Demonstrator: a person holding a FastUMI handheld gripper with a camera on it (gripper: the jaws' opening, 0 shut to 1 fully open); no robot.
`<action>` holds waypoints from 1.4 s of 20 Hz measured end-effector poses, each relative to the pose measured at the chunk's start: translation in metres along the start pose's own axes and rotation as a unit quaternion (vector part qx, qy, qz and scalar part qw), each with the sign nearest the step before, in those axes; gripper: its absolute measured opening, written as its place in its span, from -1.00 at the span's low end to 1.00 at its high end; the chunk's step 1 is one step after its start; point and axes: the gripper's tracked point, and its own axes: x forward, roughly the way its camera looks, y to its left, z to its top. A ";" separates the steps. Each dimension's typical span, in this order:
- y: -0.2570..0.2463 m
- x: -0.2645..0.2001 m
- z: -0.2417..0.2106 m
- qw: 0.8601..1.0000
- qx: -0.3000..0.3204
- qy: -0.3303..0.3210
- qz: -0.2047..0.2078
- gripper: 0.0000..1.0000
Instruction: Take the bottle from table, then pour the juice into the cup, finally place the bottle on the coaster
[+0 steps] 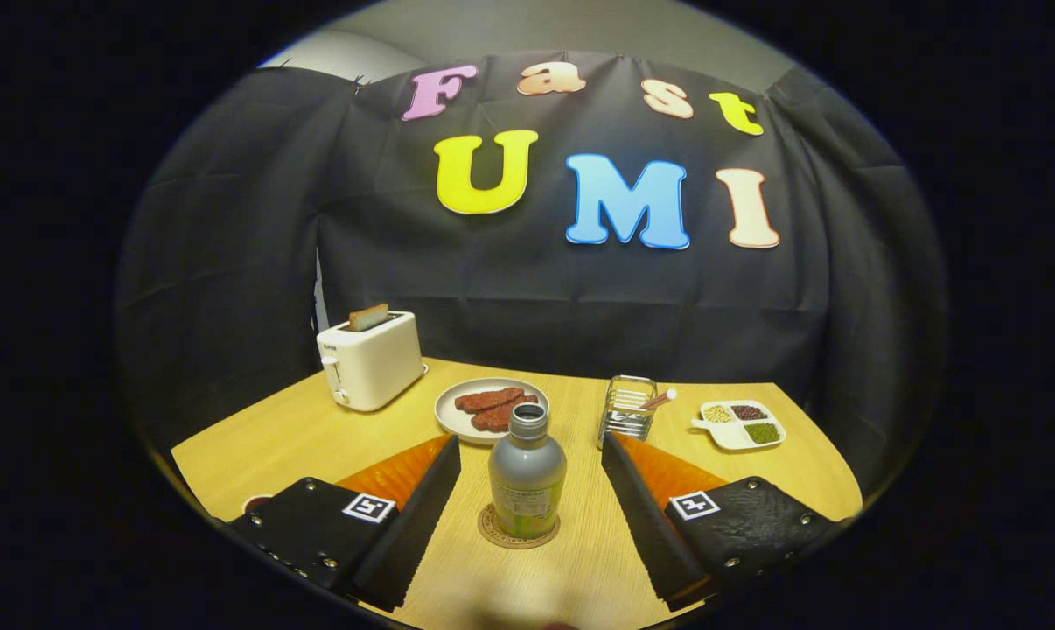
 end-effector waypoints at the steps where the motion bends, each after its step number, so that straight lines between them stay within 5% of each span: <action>1: 0.002 -0.010 0.011 1.000 0.000 -0.010 0.001 0.97; 14: -0.009 -0.147 0.085 0.994 0.007 -0.093 -0.053 0.97; 28: -0.035 -0.184 0.100 0.987 0.023 -0.128 -0.090 0.96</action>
